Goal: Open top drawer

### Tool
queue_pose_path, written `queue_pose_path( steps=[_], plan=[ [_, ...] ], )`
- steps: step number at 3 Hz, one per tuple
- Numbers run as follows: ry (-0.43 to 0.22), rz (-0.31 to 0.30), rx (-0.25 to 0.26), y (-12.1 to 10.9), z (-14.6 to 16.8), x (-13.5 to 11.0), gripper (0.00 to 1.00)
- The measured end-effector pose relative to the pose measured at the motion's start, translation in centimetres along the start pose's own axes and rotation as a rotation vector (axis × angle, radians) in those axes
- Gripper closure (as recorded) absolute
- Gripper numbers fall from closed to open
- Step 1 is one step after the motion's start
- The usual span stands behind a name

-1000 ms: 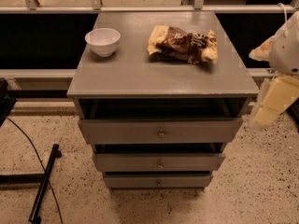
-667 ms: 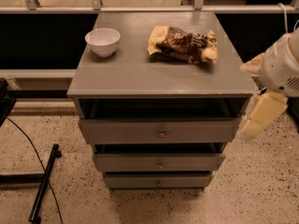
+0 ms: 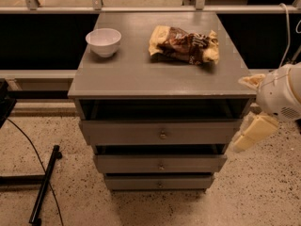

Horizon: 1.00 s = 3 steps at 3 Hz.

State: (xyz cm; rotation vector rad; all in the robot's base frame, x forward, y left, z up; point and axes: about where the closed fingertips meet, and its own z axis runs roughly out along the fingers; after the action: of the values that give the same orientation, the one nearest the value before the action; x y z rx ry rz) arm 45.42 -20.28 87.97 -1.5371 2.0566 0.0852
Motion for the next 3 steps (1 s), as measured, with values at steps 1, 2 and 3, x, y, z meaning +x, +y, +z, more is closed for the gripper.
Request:
queue_pose_path(
  steps=[1,2,3],
  plan=[
    [-0.004,-0.002,-0.024,0.6,0.7,0.3,0.00],
    [-0.022,-0.012,-0.058,2.0,4.9,2.6,0.00],
    [-0.090,-0.047,-0.063,2.7,10.0,4.7,0.00]
  ],
)
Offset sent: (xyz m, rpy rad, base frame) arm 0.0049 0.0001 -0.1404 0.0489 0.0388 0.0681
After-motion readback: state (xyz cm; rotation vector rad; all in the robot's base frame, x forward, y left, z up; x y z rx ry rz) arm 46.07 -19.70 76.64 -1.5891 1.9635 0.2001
